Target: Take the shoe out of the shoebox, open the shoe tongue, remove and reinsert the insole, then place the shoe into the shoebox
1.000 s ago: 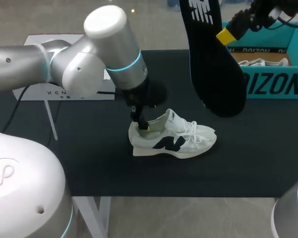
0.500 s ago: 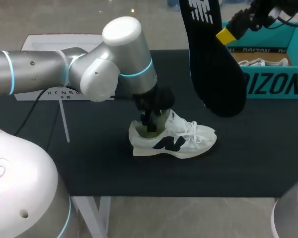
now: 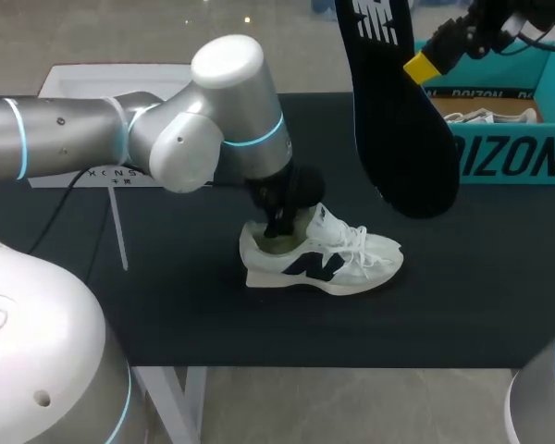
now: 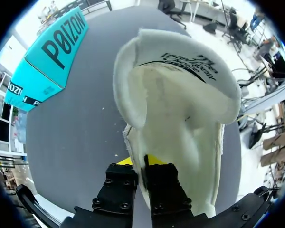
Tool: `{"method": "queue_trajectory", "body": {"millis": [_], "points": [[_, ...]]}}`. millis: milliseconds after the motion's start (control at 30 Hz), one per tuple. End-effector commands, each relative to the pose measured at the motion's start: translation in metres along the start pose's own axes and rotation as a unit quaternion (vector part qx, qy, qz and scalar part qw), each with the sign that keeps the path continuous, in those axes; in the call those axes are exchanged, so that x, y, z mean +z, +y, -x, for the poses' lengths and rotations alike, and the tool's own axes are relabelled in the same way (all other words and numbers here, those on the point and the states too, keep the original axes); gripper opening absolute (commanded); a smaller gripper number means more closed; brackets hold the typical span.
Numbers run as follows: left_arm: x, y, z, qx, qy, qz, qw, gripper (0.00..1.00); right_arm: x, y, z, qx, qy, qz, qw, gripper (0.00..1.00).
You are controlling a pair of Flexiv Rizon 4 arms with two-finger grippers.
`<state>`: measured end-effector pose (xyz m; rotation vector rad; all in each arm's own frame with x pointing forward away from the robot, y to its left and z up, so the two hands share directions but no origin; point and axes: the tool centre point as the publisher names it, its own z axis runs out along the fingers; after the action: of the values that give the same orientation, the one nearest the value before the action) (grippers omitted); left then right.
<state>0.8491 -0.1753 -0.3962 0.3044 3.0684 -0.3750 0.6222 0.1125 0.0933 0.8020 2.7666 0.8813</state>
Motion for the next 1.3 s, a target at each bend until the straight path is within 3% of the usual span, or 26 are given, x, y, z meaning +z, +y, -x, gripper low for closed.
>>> {"method": "queue_trajectory", "body": {"millis": [33, 233, 500, 600, 633, 700, 800, 933, 1067, 1300], "points": [[-0.002, 0.002, -0.002, 0.007, 0.005, -0.006, 1.000, 0.00, 0.000, 0.002, 0.000, 0.001, 0.000, -0.003, 1.000, 0.00], [-0.018, -0.003, 0.003, 0.036, 0.026, -0.026, 0.999, 0.00, 0.000, 0.002, 0.000, 0.001, 0.000, -0.003, 1.000, 0.00], [-0.059, -0.011, 0.017, 0.081, 0.059, -0.015, 0.995, 0.00, 0.000, 0.002, 0.000, 0.001, 0.000, -0.003, 1.000, 0.00], [-0.070, -0.017, 0.019, 0.137, 0.095, -0.009, 0.986, 0.00, 0.000, 0.002, 0.000, 0.001, 0.000, -0.003, 1.000, 0.00], [-0.071, -0.020, 0.020, 0.172, 0.103, 0.006, 0.980, 0.00, 0.000, 0.002, 0.000, 0.001, 0.000, -0.003, 1.000, 0.00], [-0.067, -0.020, 0.015, 0.250, 0.171, 0.057, 0.951, 0.00, 0.000, 0.002, 0.000, 0.001, 0.000, -0.003, 1.000, 0.00], [-0.064, -0.027, 0.017, 0.284, 0.188, 0.030, 0.940, 0.00, 0.000, 0.002, 0.000, 0.001, 0.000, -0.003, 1.000, 0.00], [-0.060, -0.035, 0.013, 0.402, 0.214, 0.051, 0.889, 0.00, 0.000, 0.002, 0.000, 0.001, 0.000, -0.003, 1.000, 0.00], [-0.057, -0.044, 0.015, 0.479, 0.203, 0.053, 0.852, 0.00, 0.000, 0.002, 0.000, 0.001, 0.000, -0.003, 1.000, 0.00], [-0.047, -0.059, 0.016, 0.552, 0.236, 0.055, 0.798, 0.00, 0.000, 0.002, 0.000, 0.001, 0.000, -0.003, 1.000, 0.00]]}}
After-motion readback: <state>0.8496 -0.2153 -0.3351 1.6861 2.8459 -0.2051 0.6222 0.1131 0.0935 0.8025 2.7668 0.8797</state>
